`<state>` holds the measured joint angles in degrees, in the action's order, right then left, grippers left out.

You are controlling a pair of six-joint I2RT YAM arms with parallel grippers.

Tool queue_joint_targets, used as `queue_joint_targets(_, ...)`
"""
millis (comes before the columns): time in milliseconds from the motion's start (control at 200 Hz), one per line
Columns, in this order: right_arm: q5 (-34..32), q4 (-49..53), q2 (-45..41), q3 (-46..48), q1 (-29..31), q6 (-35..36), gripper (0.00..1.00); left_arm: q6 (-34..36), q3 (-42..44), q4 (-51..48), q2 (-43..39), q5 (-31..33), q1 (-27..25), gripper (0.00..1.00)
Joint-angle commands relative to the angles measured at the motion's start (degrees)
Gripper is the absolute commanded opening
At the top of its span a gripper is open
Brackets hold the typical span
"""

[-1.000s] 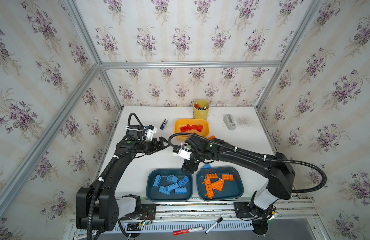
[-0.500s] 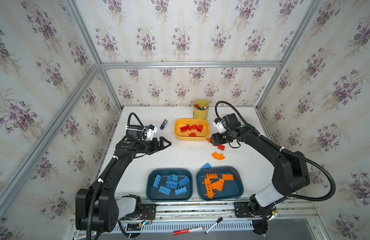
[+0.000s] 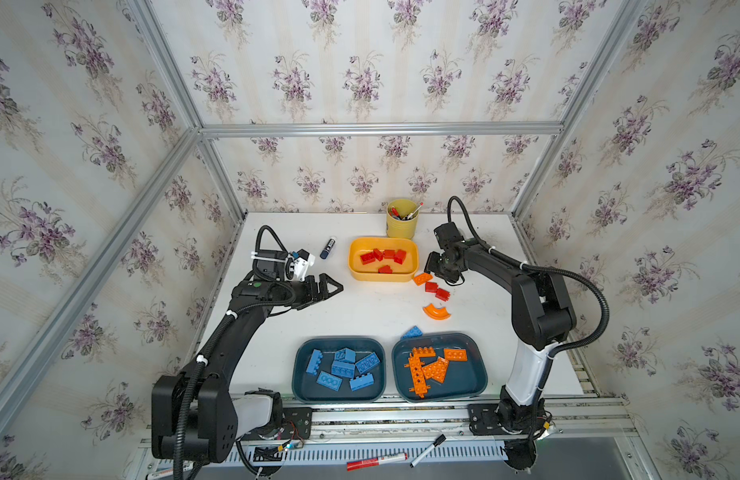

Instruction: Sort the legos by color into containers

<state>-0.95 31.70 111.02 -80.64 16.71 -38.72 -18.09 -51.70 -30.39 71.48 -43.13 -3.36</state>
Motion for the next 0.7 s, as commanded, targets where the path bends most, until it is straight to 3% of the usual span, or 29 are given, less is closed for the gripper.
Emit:
queue_joint_targets(0, -0.5, -2.7, 2.8, -2.7, -0.1, -5.6, 0.63, 1.3, 0.2, 0.4, 0.1, -0.8, 0.0, 0.99)
queue_joint_targets(490, 1.0, -0.2, 8.6, -5.7, -0.1, -12.2, 0.66, 1.9, -0.1, 0.4, 1.7, -0.9, 0.0, 0.99)
queue_joint_targets(695, 0.7, -0.3, 8.0, -4.4, 0.6, -9.9, 0.59, 2.0, 0.3, 0.4, 1.4, -1.0, 0.0, 0.99)
